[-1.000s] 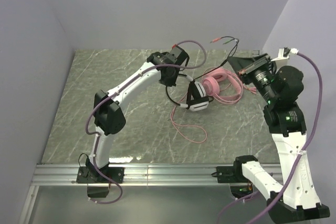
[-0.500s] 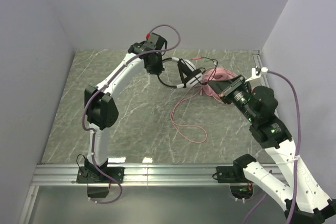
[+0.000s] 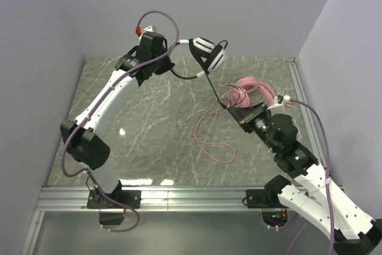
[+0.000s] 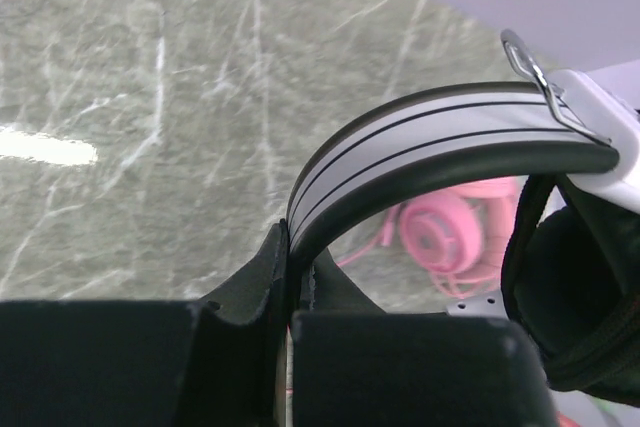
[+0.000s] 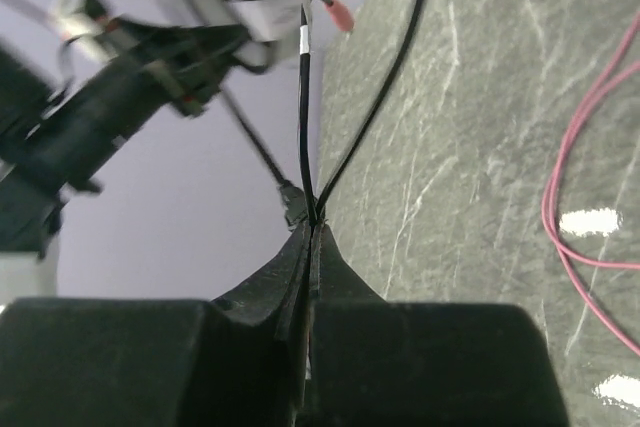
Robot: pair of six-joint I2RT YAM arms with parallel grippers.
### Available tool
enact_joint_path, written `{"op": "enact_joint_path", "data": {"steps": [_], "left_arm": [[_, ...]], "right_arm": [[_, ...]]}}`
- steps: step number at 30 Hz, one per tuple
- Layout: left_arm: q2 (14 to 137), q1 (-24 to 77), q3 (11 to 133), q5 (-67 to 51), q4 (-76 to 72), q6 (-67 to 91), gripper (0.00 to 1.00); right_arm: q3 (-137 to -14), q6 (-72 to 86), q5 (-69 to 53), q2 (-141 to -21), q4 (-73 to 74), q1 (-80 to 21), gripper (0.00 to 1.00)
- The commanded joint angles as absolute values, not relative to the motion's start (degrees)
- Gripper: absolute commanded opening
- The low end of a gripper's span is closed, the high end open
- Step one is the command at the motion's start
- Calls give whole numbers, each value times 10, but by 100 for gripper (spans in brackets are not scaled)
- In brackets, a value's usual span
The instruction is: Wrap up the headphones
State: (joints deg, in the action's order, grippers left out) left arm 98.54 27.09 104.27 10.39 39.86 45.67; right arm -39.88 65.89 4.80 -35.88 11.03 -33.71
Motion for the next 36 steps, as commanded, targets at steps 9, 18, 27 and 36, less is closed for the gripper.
{"op": "enact_joint_path", "data": {"steps": [9, 18, 27, 36], "left_arm": [[833, 253, 955, -32, 205, 502, 0], [765, 244, 878, -179, 175, 439, 0], [758, 241, 878, -292, 262, 353, 0], [737, 254, 832, -365, 300, 253, 0]], "right_arm": [[-370, 724, 144, -357, 97, -347, 0], [-321, 744, 47, -393, -26, -276, 0], [-279, 731, -155, -479, -198, -147, 0], [-276, 687, -258, -602, -334, -127, 0]]}}
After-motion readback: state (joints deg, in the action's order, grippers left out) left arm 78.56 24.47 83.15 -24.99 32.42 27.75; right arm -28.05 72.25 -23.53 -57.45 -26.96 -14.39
